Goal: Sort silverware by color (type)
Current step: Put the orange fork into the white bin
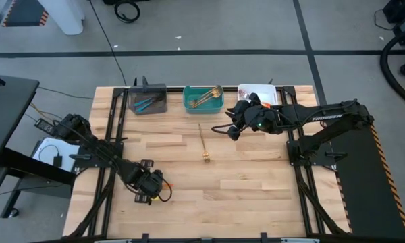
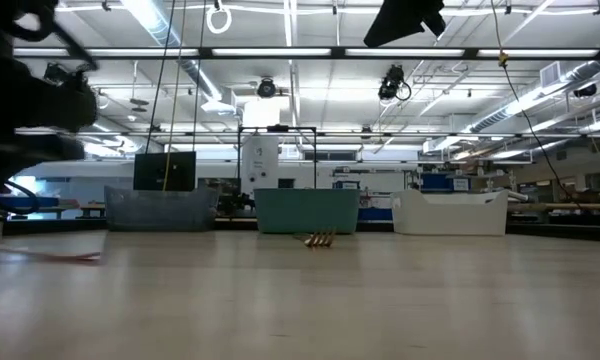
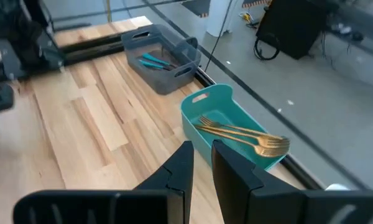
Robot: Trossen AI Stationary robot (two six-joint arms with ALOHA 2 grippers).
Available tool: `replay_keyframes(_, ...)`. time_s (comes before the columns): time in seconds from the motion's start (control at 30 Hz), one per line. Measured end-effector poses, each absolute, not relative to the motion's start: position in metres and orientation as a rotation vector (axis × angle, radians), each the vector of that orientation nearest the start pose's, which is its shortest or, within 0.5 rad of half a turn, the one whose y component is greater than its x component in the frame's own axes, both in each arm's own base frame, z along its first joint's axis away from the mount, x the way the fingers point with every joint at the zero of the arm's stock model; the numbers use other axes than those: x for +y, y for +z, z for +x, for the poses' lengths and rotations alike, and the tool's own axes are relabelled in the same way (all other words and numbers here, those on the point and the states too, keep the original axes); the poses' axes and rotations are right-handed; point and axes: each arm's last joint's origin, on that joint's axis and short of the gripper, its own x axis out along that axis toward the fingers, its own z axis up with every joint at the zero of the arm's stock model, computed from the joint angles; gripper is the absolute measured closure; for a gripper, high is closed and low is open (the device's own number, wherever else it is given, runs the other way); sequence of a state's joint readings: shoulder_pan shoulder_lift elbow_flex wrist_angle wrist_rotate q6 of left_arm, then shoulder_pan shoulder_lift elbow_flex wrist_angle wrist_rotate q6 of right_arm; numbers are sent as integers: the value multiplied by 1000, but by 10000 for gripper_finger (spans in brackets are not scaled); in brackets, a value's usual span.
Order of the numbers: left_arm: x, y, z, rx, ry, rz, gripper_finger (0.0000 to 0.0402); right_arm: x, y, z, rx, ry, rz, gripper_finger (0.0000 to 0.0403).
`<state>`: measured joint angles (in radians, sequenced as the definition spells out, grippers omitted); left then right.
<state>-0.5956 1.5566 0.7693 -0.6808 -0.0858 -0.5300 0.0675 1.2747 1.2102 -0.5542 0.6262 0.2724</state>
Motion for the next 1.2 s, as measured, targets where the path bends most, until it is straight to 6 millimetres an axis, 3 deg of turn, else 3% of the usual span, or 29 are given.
replay_keyframes(0.13, -121, 163, 221, 1313, 49, 142, 390, -7, 348, 267, 478, -635, 157, 337)
replay_keyframes(0.27, -92, 187, 244, 1229, 120, 168, 391, -17, 348, 268, 483, -603, 197, 337)
replay_keyframes(0.47, -25, 229, 281, 1078, 323, 201, 391, -32, 348, 267, 486, -629, 210, 337)
replay_keyframes(0.63, 35, 269, 308, 802, 509, 61, 392, -43, 347, 266, 527, -567, 162, 337)
replay_keyframes(0.77, 68, 299, 322, 517, 547, 49, 392, -51, 348, 266, 538, -518, 109, 337)
replay_keyframes(0.9, 84, 317, 331, 279, 560, 29, 392, -59, 356, 270, 474, -431, 35, 337)
replay_keyframes(1.07, 90, 322, 337, 169, 574, 28, 392, -75, 364, 273, 354, -421, -107, 337)
replay_keyframes(1.2, 94, 321, 344, 114, 579, 28, 392, -89, 368, 275, 291, -471, -110, 337)
